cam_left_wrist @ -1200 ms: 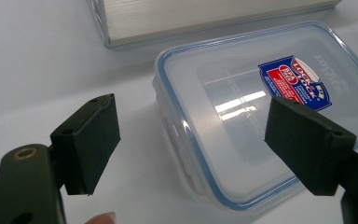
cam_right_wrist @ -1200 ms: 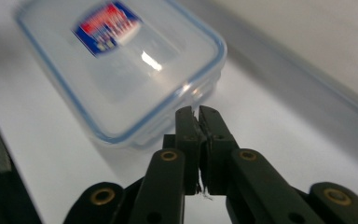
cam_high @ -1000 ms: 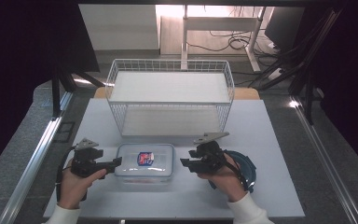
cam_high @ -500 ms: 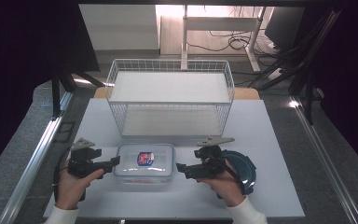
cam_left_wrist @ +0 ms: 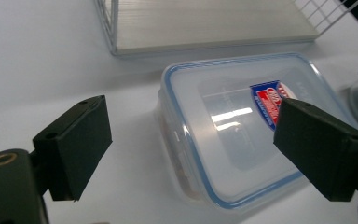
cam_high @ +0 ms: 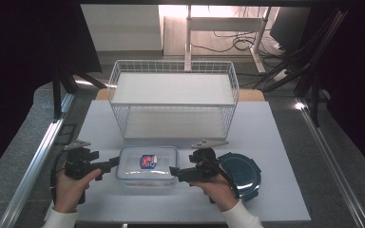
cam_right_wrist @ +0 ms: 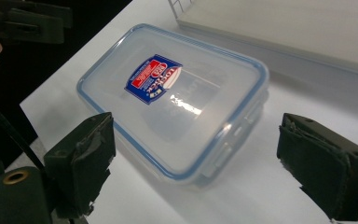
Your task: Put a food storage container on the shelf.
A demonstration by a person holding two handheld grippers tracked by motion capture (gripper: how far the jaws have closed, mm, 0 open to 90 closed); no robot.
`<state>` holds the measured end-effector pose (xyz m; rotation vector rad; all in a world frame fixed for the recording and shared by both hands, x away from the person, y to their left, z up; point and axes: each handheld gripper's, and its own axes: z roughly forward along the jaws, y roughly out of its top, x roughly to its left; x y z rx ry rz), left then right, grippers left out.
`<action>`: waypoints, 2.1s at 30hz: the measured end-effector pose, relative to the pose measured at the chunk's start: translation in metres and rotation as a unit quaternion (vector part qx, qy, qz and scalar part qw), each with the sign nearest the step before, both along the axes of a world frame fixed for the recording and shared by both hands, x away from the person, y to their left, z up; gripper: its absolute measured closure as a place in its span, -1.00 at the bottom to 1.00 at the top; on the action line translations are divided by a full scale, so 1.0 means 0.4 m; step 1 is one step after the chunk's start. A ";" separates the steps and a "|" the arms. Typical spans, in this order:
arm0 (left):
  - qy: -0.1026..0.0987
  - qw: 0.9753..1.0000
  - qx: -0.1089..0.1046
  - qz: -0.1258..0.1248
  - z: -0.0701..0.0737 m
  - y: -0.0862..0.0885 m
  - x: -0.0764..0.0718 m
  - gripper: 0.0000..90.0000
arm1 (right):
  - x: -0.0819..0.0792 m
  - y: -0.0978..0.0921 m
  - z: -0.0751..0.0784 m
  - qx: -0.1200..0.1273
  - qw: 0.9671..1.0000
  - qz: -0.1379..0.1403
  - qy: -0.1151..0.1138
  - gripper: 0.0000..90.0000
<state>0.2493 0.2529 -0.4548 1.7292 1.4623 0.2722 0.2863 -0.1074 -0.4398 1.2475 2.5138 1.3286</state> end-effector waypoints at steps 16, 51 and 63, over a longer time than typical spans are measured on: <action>0.036 0.997 -0.060 -0.019 -0.044 0.025 0.025 -0.81 | 0.047 0.092 -0.065 -0.001 0.998 -0.012 0.056 -0.81; 0.145 0.975 -0.138 -0.095 -0.155 -0.025 0.103 -0.63 | 0.096 0.092 -0.162 0.034 0.984 -0.059 0.165 -0.82; 0.140 0.980 -0.123 -0.071 -0.123 -0.028 0.071 -0.43 | 0.081 0.041 -0.146 0.083 0.980 -0.077 0.166 -0.29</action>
